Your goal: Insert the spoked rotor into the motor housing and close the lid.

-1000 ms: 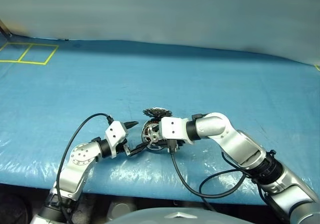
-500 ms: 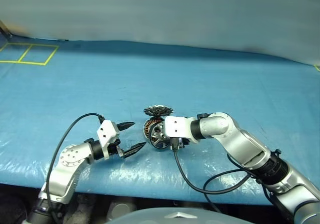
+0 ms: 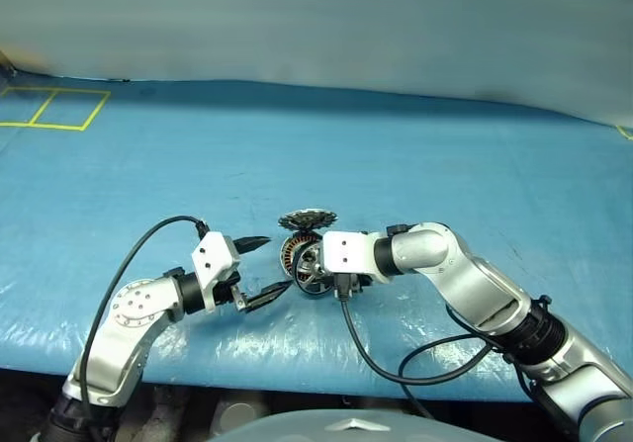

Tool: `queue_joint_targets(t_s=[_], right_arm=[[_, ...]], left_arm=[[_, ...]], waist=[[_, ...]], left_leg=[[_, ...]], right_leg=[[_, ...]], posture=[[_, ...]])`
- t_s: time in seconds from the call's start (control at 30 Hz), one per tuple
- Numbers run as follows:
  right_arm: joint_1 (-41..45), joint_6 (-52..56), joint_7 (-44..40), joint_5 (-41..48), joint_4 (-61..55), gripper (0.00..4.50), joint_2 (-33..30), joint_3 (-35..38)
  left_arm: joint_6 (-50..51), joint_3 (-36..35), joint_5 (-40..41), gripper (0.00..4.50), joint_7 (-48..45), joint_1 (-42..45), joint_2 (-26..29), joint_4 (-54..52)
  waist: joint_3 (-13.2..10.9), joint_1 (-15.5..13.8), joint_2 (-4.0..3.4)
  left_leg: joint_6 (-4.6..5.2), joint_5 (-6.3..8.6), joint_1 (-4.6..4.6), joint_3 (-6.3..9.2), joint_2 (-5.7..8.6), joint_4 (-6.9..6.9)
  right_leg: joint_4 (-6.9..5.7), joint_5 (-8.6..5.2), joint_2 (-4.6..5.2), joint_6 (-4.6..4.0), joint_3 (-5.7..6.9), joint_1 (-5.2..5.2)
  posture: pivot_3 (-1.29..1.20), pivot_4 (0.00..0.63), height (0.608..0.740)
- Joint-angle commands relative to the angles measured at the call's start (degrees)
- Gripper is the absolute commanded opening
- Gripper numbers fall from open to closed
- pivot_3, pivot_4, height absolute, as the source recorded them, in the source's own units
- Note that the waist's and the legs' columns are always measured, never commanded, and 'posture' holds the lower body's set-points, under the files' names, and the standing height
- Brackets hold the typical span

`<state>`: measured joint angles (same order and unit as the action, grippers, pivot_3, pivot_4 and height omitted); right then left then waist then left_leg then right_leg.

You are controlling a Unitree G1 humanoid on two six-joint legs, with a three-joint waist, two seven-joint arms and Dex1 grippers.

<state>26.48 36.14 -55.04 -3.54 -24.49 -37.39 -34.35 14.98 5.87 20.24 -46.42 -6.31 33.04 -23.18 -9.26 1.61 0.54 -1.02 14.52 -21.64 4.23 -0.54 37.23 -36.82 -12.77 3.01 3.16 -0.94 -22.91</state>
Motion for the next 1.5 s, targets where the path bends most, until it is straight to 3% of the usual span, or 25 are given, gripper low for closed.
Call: queue_joint_targets(t_s=[0.03, 0.27, 0.9, 1.4, 1.5], right_arm=[[-1.63, 0.14, 0.02, -1.13, 1.3, 1.74, -0.4, -0.85], [-1.95, 1.32, 0.18, -1.2, 0.62, 1.74, -0.06, -0.18], [-2.09, 1.88, -2.0, 13.02, -2.94, 1.74, 1.95, 12.23], [-0.84, 4.88, -2.99, 20.86, -4.14, 1.74, 3.8, 14.38], [-0.72, 4.0, -0.77, 18.89, -0.99, 1.74, 3.9, 13.33]], left_arm=[[0.6, 0.24, 0.05, 4.5, 0.78, -0.04, -0.29, -3.08], [1.47, -0.17, 0.45, 4.5, 1.17, 0.62, -0.16, -2.89], [1.93, -1.04, 1.13, 4.5, 0.19, 1.06, -0.03, -0.03], [1.19, -1.1, 0.1, 4.5, -0.17, 0.36, -0.24, 1.63], [0.87, -0.96, -0.04, 4.5, -0.18, 0.14, -0.34, 1.82]], waist=[[0.0, 0.02, 0.01], [0.0, 0.07, 0.02], [-0.36, -0.1, 0.12], [-0.38, -0.17, 0.1], [-0.38, -0.16, 0.1]], left_leg=[[0.0, 0.0, 0.0, 0.01, 0.0, -0.01], [0.0, 0.0, 0.0, 0.0, -0.01, -0.03], [-0.01, 0.01, -0.6, 0.01, 0.03, -0.17], [-0.01, 0.01, -0.67, 0.07, 0.04, -0.13], [-0.01, 0.01, -0.71, 0.08, 0.05, -0.12]], right_leg=[[0.0, 0.0, 0.0, 0.0, 0.0, 0.0], [0.01, -0.01, 0.0, -0.02, 0.0, -0.02], [0.01, 0.11, 0.0, 0.18, 0.02, -0.68], [0.0, 0.16, 0.0, 0.19, 0.03, -0.7], [0.0, 0.25, 0.0, 0.06, 0.03, -0.73]], posture=[[0.0, 0.15, 0.74], [0.0, 0.15, 0.74], [0.0, 0.15, 0.74], [0.0, 0.15, 0.74], [0.0, 0.15, 0.74]])
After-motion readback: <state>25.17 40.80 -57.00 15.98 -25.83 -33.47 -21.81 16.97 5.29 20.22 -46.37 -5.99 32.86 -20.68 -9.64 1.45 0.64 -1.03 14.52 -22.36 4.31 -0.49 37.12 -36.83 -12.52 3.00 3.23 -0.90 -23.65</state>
